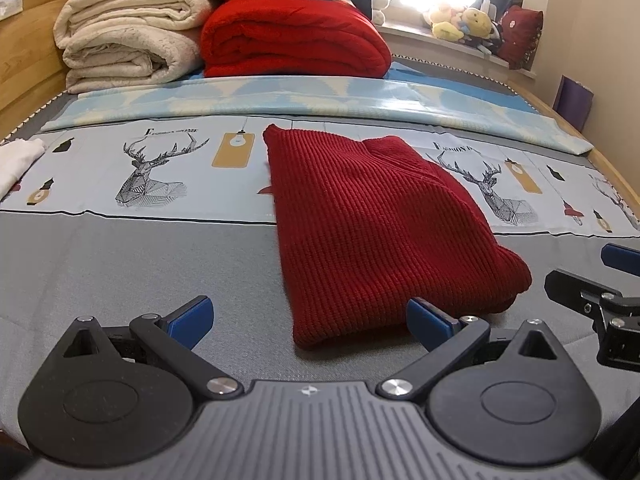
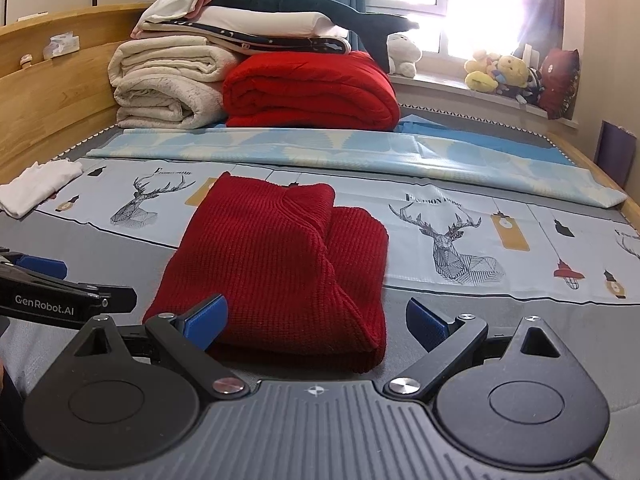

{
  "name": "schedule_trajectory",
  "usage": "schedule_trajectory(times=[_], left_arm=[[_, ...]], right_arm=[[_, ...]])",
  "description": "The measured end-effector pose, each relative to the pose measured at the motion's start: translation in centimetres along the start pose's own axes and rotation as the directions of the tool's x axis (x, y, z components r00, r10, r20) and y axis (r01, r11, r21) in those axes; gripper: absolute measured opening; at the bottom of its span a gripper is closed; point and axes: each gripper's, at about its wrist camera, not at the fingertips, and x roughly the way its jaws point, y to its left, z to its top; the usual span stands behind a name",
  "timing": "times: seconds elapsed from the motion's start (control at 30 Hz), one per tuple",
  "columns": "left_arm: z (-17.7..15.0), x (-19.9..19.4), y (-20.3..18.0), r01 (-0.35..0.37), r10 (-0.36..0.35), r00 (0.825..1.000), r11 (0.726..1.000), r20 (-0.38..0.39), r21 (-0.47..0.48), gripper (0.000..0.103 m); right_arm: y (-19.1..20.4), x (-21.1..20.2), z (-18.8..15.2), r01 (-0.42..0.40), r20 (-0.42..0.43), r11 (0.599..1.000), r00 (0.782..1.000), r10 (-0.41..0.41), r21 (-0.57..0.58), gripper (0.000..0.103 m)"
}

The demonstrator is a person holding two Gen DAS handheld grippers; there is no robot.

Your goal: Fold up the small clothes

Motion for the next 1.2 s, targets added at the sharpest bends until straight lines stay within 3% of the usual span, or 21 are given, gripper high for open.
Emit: schedule_trajectory(times=[1.2], left_arm=[[-0.14, -0.10, -0.65, 0.004, -0.005, 1.000, 0.999, 0.017, 0.048, 0.103]], right_arm=[[0.35, -0.03, 0.06, -0.001, 0.002, 1.000, 1.000, 0.001, -0.018, 0.096]])
